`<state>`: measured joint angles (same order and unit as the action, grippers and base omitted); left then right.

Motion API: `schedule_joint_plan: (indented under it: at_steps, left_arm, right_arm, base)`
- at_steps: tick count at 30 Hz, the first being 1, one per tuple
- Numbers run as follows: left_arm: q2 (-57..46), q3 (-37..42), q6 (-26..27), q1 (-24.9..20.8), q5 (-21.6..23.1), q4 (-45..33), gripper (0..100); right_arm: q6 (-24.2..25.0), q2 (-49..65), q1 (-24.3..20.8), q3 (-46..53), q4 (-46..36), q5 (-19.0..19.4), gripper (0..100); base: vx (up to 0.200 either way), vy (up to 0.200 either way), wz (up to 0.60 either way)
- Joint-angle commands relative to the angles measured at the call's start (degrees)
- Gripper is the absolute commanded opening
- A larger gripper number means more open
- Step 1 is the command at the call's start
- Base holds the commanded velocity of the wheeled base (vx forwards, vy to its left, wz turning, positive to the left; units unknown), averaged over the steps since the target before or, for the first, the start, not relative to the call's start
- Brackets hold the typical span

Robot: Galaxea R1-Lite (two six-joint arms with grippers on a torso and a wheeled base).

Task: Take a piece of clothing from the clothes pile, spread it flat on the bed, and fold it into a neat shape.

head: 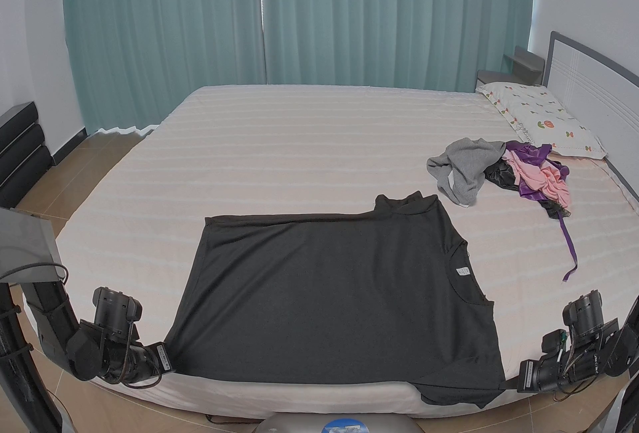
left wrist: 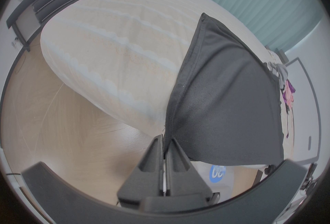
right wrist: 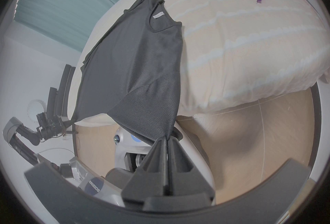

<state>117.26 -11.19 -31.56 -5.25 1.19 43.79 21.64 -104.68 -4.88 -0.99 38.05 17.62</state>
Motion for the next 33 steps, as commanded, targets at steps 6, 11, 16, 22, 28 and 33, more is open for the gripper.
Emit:
schedule_joint_plan:
  at_steps: [6, 11, 16, 22, 28, 33]
  left_arm:
    - [-1.7, 4.5, 5.0, -0.2, -0.2, 0.2, 0]
    - [-2.7, 6.5, 9.4, -0.1, -0.3, -0.1, 0]
    - [-4.0, 9.9, 13.7, -0.6, -3.0, 0.1, 0]
    - [-3.7, 10.8, 15.5, -0.6, -3.3, -0.2, 0]
    - [-4.8, 11.1, 15.6, -0.7, -3.5, -0.4, 0]
    - [-5.0, 11.2, 16.2, -0.7, -3.5, -1.8, 0]
  right_arm:
    - [-1.7, 6.6, -0.3, 1.0, -5.9, 0.0, 0]
    - [-2.4, 8.5, -0.3, 1.0, -9.0, 0.1, 0]
    - [-3.2, 13.1, -0.5, 1.0, -11.9, -0.1, 0]
    - [-4.7, 15.3, -0.5, 1.0, -16.8, 0.1, 0]
    - [-5.3, 16.7, -0.5, 1.0, -18.5, 0.1, 0]
    - [-6.2, 19.3, -0.5, 1.0, -20.9, 0.0, 0]
  base:
    - [0.0, 0.0, 0.0]
    - [0.0, 0.0, 0.0]
    - [0.0, 0.0, 0.0]
    - [0.0, 0.0, 0.0]
    - [0.0, 0.0, 0.0]
    - [0.0, 0.0, 0.0]
